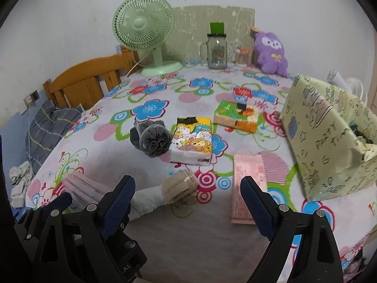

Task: Organize soft objects
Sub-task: 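Move the left gripper down to the clear plastic pack of pink masks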

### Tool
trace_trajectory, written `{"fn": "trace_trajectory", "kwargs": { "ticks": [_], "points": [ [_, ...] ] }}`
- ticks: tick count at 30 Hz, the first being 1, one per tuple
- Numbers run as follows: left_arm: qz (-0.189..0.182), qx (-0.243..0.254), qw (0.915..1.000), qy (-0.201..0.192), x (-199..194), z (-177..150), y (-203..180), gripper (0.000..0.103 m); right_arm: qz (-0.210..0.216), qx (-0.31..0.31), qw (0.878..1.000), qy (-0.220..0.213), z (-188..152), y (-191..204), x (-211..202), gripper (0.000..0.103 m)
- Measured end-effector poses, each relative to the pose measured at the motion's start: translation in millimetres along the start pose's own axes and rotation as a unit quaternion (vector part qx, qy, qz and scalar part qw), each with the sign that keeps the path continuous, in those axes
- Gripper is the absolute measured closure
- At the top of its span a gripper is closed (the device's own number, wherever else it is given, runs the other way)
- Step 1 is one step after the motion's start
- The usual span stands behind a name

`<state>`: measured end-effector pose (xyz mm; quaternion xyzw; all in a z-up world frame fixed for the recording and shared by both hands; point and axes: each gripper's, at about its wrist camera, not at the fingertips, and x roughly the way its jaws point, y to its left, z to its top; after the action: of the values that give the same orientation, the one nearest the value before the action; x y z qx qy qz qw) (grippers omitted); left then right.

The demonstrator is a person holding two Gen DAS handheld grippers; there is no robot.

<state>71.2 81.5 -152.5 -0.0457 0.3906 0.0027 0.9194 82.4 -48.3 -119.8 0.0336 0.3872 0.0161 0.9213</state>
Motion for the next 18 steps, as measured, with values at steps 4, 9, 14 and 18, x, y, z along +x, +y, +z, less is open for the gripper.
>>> {"fn": "trace_trajectory", "kwargs": {
  "ticks": [4, 9, 14, 18],
  "points": [
    [-0.004, 0.015, 0.9999, 0.005, 4.1, 4.6, 1.6, 0.009, 0.007, 0.007, 1.0, 0.026, 3.6, 3.3, 10.4, 0.01],
    [-0.023, 0.04, 0.9989, 0.012, 9.2, 6.1, 4.4, 0.005, 0.021, 0.003, 0.998, 0.058, 5.6, 15.2, 26.0, 0.019],
    [-0.04, 0.055, 0.9975, 0.019, 14.4, 10.0, 6.6, 0.001, 0.026, 0.007, 0.997, 0.072, 7.5, 21.5, 36.4, 0.022],
    [-0.053, 0.072, 0.9956, 0.029, 18.7, 13.7, 4.9, 0.001, 0.033, 0.017, 0.996, 0.082, 8.5, 21.6, 42.5, 0.03]
  ]
}}
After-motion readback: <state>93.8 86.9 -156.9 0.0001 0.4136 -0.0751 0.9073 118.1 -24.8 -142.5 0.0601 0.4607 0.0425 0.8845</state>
